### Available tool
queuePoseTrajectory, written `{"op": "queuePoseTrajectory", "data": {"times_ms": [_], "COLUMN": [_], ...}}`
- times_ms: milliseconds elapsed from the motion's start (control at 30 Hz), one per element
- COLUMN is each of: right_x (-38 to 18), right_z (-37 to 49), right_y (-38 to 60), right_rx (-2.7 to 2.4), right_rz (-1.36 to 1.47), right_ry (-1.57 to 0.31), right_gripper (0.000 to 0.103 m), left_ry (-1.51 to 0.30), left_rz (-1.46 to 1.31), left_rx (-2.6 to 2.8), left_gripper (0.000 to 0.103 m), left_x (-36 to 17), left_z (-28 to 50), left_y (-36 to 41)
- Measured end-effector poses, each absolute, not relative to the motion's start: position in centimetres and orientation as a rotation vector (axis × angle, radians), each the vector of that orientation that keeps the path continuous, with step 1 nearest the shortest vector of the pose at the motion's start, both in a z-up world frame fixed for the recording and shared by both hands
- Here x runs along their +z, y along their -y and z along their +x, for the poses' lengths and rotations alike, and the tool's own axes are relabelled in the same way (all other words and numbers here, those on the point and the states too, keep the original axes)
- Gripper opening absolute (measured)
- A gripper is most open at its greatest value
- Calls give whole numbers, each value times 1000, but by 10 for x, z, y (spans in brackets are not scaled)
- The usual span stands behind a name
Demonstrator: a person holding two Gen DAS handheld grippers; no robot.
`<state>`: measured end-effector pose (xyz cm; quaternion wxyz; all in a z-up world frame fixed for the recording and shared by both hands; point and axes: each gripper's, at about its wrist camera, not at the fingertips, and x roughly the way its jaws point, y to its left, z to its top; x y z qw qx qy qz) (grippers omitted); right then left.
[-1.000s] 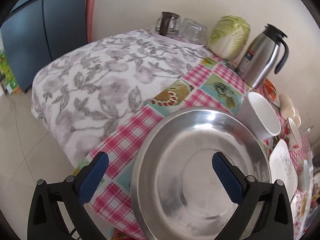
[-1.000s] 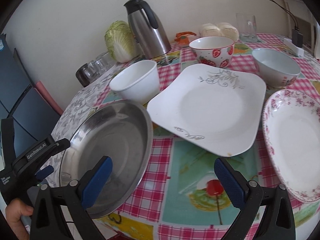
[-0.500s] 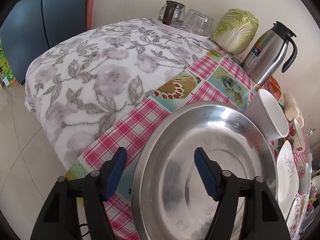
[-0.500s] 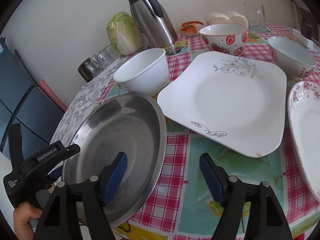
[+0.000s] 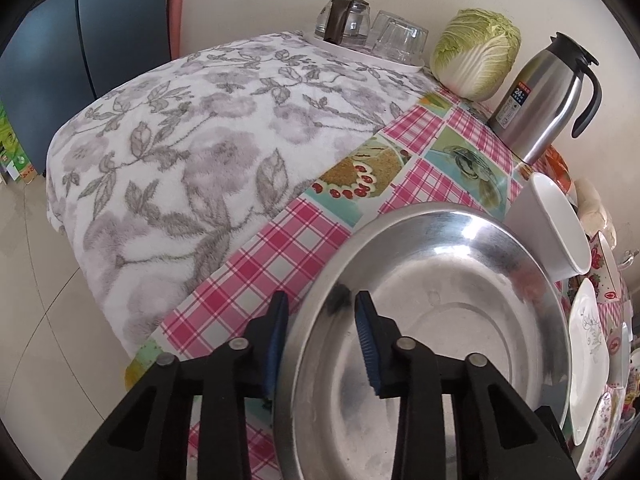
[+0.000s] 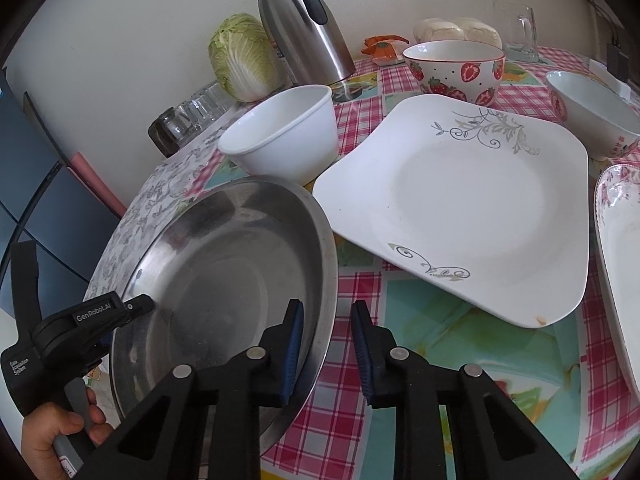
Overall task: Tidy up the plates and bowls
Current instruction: 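Close the left gripper on the steel basin rim while the right gripper grips it too, then lift the steel basin with both grippers and carry it across the table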
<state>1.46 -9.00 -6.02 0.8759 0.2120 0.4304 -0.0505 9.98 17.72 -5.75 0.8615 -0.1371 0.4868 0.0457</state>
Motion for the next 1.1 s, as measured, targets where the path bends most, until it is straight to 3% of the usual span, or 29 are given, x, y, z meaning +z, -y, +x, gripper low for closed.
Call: {"op": "queuePoseTrajectory", "data": {"times_ms": [133, 733, 1100], "right_x": [-60, -36, -1], "right_z": [16, 13, 7], "right_y": [87, 70, 75], "right_rx": [-82, -38, -14], "right_rz": [436, 318, 280], "right_ry": [-897, -858, -763], "right_gripper": [14, 14, 15], "left_ry": [-1018, -962, -836], "left_rz": [-296, -393, -360], "left_rx": [87, 90, 74], "left_gripper": [32, 29, 29], "left_x": [-57, -44, 12], "left_z": [99, 82, 74], "left_y": [-179, -198, -184]}}
